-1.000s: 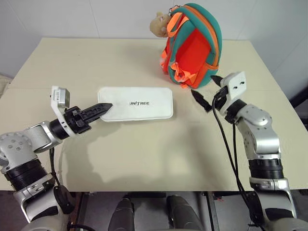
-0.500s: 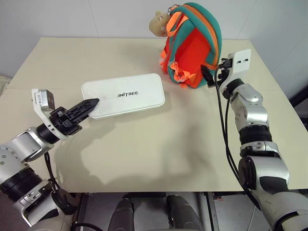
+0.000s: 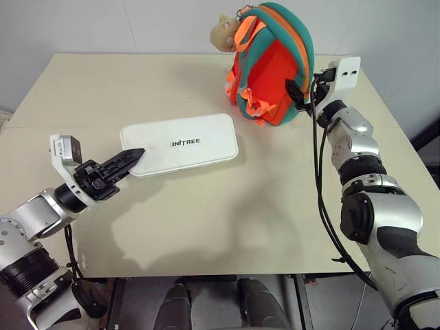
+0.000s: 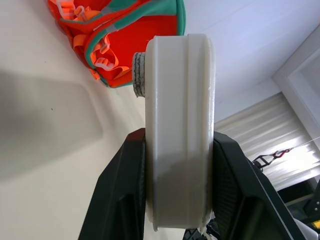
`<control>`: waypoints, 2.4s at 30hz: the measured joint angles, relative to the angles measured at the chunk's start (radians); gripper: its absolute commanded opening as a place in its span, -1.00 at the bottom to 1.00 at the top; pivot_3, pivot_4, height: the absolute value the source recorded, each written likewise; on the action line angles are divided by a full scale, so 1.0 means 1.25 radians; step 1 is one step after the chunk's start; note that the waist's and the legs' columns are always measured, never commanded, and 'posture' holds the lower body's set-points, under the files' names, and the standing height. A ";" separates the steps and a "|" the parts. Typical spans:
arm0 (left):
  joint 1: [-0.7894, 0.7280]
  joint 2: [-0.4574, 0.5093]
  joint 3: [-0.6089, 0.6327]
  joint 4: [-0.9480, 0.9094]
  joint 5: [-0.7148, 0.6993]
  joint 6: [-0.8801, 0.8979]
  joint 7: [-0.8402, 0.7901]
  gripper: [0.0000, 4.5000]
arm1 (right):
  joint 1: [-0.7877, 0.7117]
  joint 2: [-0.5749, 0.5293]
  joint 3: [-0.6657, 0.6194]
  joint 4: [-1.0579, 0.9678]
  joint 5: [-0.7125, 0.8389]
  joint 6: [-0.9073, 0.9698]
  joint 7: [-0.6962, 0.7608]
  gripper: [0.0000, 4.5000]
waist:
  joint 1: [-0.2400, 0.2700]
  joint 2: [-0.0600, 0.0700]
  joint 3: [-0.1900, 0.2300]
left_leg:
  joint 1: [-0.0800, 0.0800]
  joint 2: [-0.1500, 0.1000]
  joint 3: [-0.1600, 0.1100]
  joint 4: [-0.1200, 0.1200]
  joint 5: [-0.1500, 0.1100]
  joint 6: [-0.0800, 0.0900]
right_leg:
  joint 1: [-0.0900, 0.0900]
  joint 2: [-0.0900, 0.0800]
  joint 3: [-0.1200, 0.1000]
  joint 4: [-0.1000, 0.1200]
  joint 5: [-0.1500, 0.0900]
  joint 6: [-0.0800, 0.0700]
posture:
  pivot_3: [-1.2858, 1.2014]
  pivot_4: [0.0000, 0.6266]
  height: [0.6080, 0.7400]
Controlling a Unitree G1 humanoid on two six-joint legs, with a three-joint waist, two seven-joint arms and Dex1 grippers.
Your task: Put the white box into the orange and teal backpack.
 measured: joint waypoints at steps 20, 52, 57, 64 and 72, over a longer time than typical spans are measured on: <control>0.126 0.092 -0.144 -0.008 -0.214 -0.185 0.093 -0.41 | -0.009 0.019 -0.002 0.035 -0.025 0.000 -0.017 -1.00 | -0.003 0.000 0.000 | 0.000 0.000 0.000 0.000 0.000 0.000 | 0.000 0.000 0.000 0.000 0.000 0.000 | 0.03 -0.52 1.00; 0.100 0.189 -0.296 0.076 -0.228 -0.276 0.038 -0.41 | 0.501 0.007 0.003 -0.944 0.141 0.447 0.017 -1.00 | 0.023 0.001 0.000 | -0.001 0.000 0.000 -0.003 -0.001 0.000 | -0.001 0.000 0.000 -0.003 -0.001 0.000 | 0.03 -0.52 1.00; 0.084 0.193 -0.304 0.096 -0.214 -0.276 0.019 -0.41 | 0.604 -0.039 -0.007 -1.106 0.195 0.538 0.012 -1.00 | 0.026 0.001 0.000 | -0.001 0.000 0.000 -0.003 -0.001 0.000 | -0.001 0.000 0.000 -0.003 -0.001 -0.001 | 0.03 -0.52 1.00; 0.064 0.204 -0.318 0.118 -0.182 -0.273 -0.018 -0.41 | 0.790 -0.118 -0.092 -1.295 0.311 0.648 0.026 -1.00 | 0.036 0.001 0.000 | -0.001 0.000 0.000 -0.003 -0.002 0.000 | -0.001 0.000 0.000 -0.004 -0.002 -0.002 | 0.03 -0.52 1.00; 0.032 0.228 -0.323 0.170 -0.122 -0.265 -0.071 -0.41 | 0.954 -0.204 -0.203 -1.404 0.431 0.701 0.070 -1.00 | 0.042 0.001 0.000 | -0.001 0.000 0.002 -0.001 -0.002 0.000 | -0.001 0.000 0.000 -0.005 -0.004 -0.004 | 0.03 -0.52 1.00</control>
